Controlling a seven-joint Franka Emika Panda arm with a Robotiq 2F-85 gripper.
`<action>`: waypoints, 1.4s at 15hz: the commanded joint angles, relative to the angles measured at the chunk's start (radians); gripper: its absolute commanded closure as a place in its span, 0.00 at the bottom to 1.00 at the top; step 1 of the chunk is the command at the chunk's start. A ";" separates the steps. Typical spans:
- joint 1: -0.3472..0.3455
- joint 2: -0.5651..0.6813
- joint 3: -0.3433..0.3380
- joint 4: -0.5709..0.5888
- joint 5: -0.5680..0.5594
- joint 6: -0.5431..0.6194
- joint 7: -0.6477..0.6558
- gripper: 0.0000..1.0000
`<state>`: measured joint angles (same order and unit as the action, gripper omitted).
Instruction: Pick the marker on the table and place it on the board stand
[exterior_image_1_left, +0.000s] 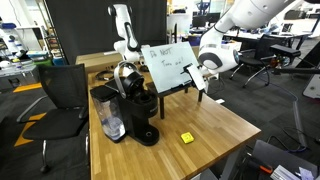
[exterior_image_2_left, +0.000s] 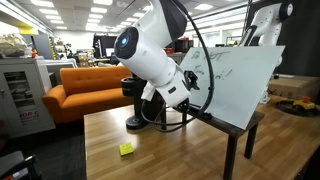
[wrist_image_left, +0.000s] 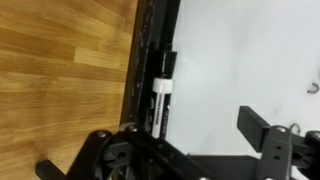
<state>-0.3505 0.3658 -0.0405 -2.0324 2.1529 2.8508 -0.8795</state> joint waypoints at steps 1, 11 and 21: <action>0.012 -0.060 0.000 -0.062 0.036 -0.025 -0.053 0.00; 0.047 -0.225 0.036 -0.277 -0.123 -0.009 0.001 0.00; 0.059 -0.362 0.046 -0.536 -0.742 0.001 0.280 0.00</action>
<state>-0.2915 0.0586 0.0100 -2.5114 1.5469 2.8526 -0.6692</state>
